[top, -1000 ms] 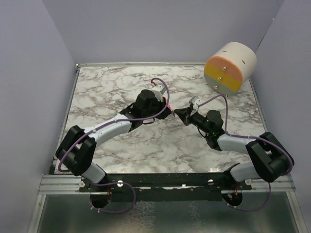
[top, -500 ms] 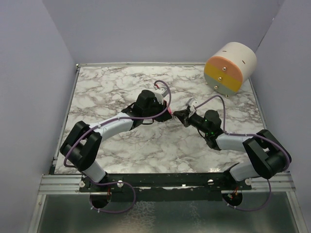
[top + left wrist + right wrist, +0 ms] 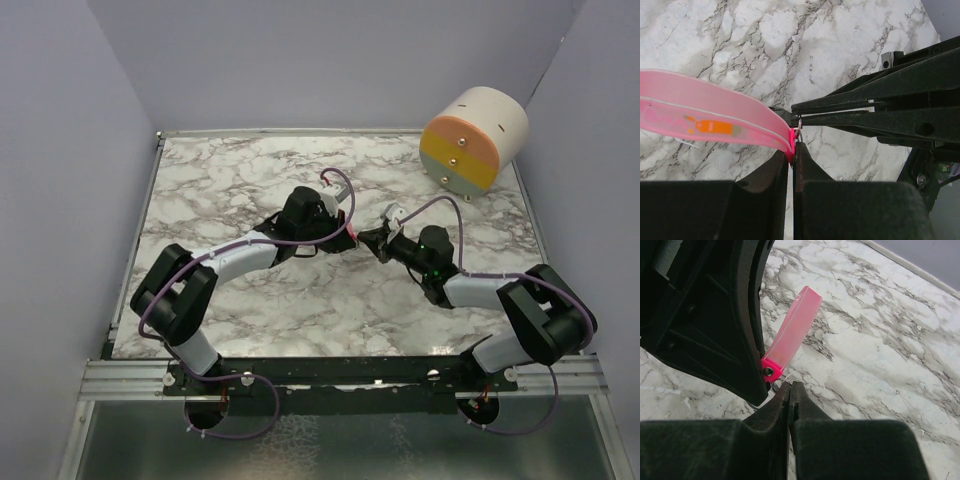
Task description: Put the keys on the keyring
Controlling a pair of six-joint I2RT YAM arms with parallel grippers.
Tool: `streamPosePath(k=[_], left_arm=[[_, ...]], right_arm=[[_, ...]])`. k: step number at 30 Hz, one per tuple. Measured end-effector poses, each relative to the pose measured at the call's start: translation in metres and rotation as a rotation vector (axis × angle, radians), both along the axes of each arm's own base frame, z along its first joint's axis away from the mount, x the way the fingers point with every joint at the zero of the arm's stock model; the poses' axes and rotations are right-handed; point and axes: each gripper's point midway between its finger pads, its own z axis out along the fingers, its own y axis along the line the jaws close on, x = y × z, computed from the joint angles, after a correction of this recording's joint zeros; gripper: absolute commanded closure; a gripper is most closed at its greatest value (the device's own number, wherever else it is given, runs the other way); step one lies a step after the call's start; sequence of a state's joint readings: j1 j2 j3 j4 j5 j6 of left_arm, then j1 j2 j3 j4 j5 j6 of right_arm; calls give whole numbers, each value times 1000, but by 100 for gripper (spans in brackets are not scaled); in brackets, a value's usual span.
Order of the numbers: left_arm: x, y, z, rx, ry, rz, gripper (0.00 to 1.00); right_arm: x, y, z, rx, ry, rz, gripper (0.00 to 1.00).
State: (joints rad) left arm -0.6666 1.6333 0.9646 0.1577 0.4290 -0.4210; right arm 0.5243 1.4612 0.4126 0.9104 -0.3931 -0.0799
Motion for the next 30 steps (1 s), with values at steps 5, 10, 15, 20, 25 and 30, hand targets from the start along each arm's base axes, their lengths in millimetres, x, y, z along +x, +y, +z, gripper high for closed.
streamPosePath(k=[5, 10, 15, 20, 25, 30], left_arm=[[1, -1, -3, -6, 11, -3, 100], [0, -1, -8, -6, 25, -4, 100], [0, -2, -10, -11, 33, -9, 100], [0, -4, -15, -12, 43, -12, 100], [3, -4, -26, -12, 70, -8, 100], [3, -4, -31, -15, 85, -12, 99]], right_arm=[[1, 1, -3, 0, 21, 3, 99], [2, 3, -6, 3, 55, 4, 99], [2, 4, -10, 8, 79, 4, 99], [3, 4, -15, 15, 112, -4, 99], [6, 4, -26, 8, 173, -14, 99], [5, 3, -30, 8, 194, -17, 99]])
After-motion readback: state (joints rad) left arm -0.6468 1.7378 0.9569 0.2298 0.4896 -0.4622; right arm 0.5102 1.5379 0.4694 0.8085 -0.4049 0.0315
